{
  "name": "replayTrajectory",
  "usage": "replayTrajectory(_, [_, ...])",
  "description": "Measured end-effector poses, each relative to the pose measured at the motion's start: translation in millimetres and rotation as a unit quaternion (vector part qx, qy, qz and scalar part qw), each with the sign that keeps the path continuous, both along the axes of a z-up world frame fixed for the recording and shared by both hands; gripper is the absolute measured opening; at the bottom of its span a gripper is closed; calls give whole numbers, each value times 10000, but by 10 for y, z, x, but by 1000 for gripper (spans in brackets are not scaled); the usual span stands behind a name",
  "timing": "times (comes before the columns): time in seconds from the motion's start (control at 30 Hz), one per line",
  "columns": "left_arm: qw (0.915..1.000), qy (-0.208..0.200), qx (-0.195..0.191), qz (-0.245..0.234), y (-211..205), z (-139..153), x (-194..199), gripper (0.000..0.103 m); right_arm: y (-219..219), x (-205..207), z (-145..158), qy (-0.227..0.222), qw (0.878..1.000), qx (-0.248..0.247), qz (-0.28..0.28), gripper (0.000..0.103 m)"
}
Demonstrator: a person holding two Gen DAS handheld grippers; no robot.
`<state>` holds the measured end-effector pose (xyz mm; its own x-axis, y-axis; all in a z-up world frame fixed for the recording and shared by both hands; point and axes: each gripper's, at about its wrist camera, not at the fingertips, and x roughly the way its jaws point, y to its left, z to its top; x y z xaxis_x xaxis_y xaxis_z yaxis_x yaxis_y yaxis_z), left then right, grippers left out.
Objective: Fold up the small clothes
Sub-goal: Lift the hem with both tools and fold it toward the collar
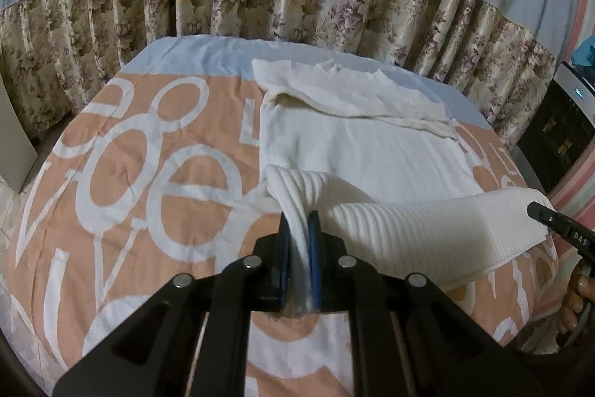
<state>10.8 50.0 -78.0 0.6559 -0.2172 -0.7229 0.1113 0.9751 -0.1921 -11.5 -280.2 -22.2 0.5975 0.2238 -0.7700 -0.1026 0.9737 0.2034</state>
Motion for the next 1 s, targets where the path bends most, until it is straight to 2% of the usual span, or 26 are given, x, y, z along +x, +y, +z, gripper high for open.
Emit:
replayTrajectory(0.77, [9996,-160,210,28,-124,104,490,9,14,474,41,-220,9979,-561,-250,9])
replayTrajectory(1.0, [9995,-201,254,43,-135,111,554,9,83,578,77,-366,9940,-993,-270,9])
